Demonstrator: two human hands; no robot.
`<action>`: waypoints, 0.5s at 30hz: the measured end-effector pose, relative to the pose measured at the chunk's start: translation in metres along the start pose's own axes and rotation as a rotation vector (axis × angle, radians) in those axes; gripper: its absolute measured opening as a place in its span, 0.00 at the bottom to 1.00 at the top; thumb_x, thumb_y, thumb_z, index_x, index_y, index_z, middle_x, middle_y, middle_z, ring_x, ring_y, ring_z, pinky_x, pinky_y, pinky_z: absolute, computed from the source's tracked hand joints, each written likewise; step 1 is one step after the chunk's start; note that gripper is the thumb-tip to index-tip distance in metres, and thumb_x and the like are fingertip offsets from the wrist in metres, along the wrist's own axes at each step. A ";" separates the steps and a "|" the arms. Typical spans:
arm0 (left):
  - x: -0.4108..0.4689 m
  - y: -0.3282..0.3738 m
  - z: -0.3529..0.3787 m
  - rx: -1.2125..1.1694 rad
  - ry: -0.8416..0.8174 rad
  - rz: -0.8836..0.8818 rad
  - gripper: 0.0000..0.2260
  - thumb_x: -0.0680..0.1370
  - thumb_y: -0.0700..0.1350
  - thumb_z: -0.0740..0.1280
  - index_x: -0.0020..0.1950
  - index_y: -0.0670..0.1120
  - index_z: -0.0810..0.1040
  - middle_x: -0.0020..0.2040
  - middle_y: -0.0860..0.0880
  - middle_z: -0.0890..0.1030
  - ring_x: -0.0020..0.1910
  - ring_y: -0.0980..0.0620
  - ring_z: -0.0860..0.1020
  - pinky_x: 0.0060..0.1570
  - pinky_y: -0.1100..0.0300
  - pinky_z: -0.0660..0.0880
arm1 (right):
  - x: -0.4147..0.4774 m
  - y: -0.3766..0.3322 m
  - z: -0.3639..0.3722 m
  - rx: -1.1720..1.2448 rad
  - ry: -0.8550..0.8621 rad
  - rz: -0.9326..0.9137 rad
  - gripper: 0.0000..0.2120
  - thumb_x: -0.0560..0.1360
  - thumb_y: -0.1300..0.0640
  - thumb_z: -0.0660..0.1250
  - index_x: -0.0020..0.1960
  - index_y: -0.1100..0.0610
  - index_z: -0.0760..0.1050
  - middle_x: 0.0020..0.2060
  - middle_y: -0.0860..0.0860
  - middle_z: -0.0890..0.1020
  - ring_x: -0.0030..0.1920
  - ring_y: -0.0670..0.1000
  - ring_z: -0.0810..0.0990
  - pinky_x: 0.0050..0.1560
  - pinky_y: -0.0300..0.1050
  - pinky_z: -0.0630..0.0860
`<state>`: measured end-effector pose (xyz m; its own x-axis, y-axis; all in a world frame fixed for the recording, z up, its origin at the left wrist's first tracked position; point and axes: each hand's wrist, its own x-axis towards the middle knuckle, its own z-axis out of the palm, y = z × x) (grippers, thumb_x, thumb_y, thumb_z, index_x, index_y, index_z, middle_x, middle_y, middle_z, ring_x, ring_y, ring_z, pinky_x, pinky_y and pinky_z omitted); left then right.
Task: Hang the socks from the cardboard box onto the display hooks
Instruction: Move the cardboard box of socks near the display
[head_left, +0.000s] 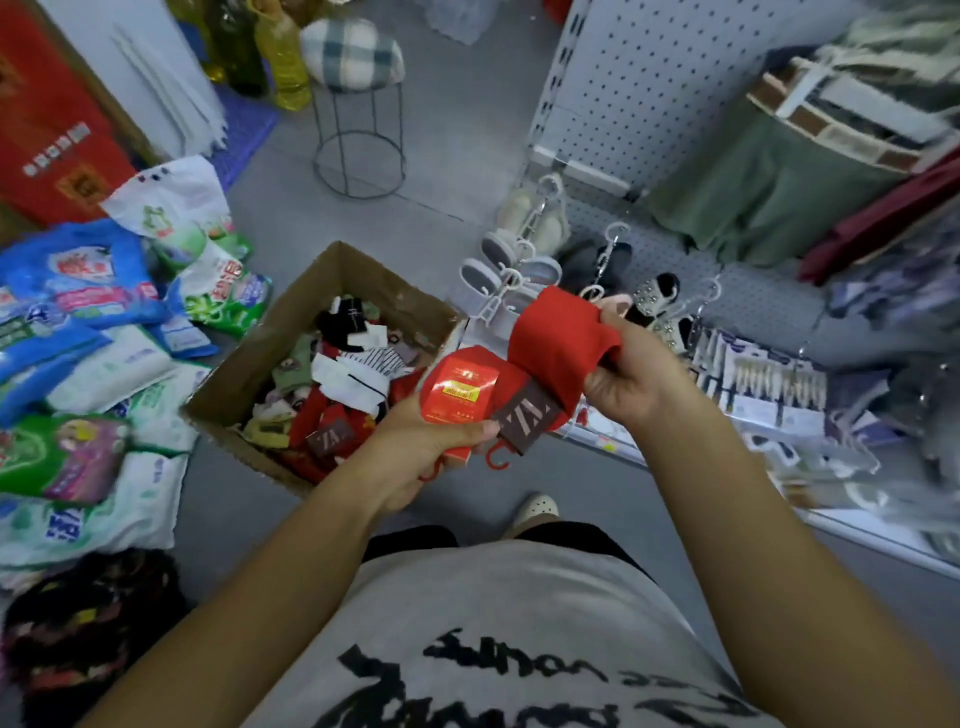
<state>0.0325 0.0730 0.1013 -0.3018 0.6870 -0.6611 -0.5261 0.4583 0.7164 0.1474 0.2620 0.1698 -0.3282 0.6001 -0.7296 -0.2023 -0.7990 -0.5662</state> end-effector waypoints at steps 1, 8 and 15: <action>0.004 0.001 0.010 0.001 -0.007 -0.012 0.27 0.59 0.44 0.86 0.56 0.48 0.82 0.47 0.44 0.88 0.50 0.39 0.85 0.55 0.45 0.80 | -0.004 -0.004 -0.011 0.032 0.021 -0.020 0.12 0.83 0.54 0.60 0.52 0.61 0.77 0.37 0.53 0.83 0.33 0.47 0.82 0.32 0.43 0.83; 0.017 0.012 0.059 0.156 -0.025 -0.012 0.21 0.64 0.40 0.83 0.54 0.49 0.82 0.42 0.44 0.87 0.43 0.44 0.84 0.42 0.54 0.78 | -0.023 -0.026 -0.100 0.014 0.199 -0.149 0.13 0.84 0.51 0.60 0.56 0.59 0.78 0.37 0.52 0.87 0.33 0.47 0.85 0.31 0.42 0.81; 0.027 0.016 0.135 0.361 -0.051 0.042 0.25 0.57 0.47 0.83 0.52 0.49 0.82 0.44 0.44 0.87 0.45 0.41 0.83 0.47 0.49 0.75 | -0.030 -0.012 -0.231 -0.018 0.343 -0.047 0.17 0.85 0.53 0.58 0.66 0.62 0.74 0.48 0.58 0.86 0.39 0.51 0.87 0.35 0.42 0.81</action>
<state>0.1231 0.1745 0.1252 -0.2722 0.7324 -0.6241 -0.1965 0.5926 0.7811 0.3725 0.2627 0.1104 0.0116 0.6166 -0.7872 -0.1926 -0.7712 -0.6068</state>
